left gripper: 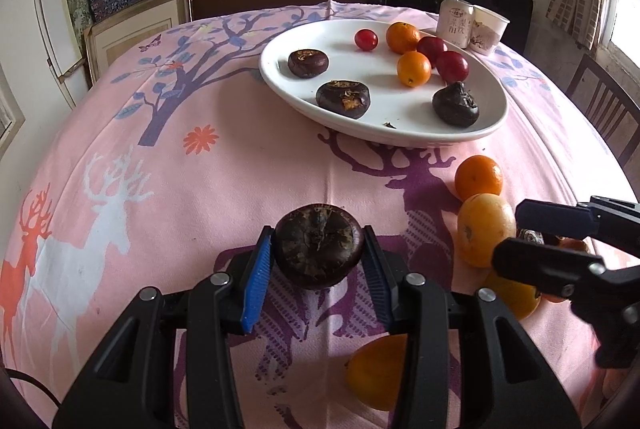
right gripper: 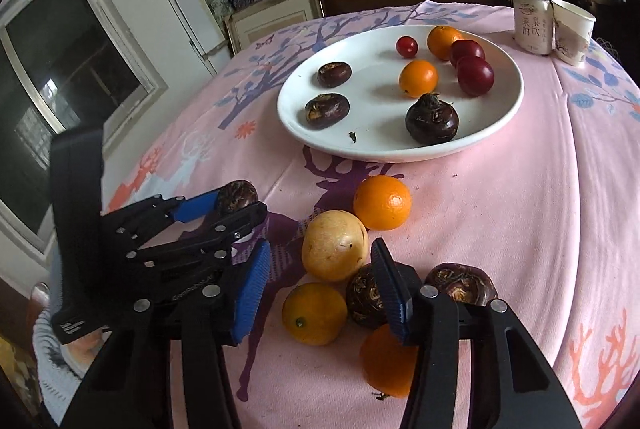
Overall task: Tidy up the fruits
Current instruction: 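Grasp a third mangosteen with the left tool while the right tool grasps a pale yellow fruit, then place the mangosteen on the plate with the left tool while the right places the yellow fruit there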
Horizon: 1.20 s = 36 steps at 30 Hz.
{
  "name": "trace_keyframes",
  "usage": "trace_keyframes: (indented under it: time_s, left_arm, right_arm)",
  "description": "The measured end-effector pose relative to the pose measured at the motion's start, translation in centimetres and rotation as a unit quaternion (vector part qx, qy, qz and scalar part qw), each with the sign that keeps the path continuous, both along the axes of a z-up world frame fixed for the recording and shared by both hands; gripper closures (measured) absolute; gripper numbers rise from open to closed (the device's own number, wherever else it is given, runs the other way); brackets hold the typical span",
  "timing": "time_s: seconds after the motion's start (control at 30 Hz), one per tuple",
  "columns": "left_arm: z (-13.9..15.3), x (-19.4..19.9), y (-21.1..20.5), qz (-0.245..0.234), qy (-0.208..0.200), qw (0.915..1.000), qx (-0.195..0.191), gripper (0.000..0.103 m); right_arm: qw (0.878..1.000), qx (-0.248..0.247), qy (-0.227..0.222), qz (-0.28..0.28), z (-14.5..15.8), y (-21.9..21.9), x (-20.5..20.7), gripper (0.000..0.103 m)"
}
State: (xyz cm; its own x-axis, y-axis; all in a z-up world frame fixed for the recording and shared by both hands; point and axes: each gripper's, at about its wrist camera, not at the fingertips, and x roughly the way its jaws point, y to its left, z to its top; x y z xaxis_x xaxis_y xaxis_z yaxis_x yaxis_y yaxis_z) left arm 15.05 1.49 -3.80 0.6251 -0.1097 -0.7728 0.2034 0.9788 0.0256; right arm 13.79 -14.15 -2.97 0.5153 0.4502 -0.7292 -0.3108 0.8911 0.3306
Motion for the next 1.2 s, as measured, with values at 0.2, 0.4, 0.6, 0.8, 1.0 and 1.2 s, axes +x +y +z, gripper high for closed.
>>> trace_keyframes:
  time_s: [0.2, 0.4, 0.6, 0.8, 1.0, 1.2]
  left_arm:
    - [-0.6, 0.4, 0.0, 0.005, 0.014, 0.9999, 0.006, 0.061]
    - [-0.1, -0.1, 0.0, 0.008, -0.004, 0.9999, 0.008, 0.061]
    - [4.5, -0.1, -0.1, 0.017, -0.063, 0.9976, -0.022, 0.061]
    - [7.1, 5.2, -2.5, 0.016, -0.065, 0.9969, -0.040, 0.061]
    - [5.2, 9.2, -3.2, 0.023, -0.050, 0.9976, -0.042, 0.060]
    - [3.8, 10.4, -1.6, 0.040, -0.038, 0.9974, -0.047, 0.043]
  right_arm:
    - [0.997, -0.072, -0.036, 0.003, -0.8, 1.6, -0.2, 0.065]
    - [0.999, -0.010, -0.037, -0.006, -0.1, -0.8, -0.8, 0.066]
    - [0.993, 0.065, -0.087, -0.046, 4.1, -5.6, -1.7, 0.066]
    - [0.993, 0.063, -0.070, -0.078, 5.9, -6.5, 3.4, 0.066]
    - [0.991, 0.075, -0.052, -0.093, 3.8, -5.8, 7.7, 0.066]
    - [0.988, 0.102, -0.052, -0.102, 2.2, -6.4, 9.4, 0.051]
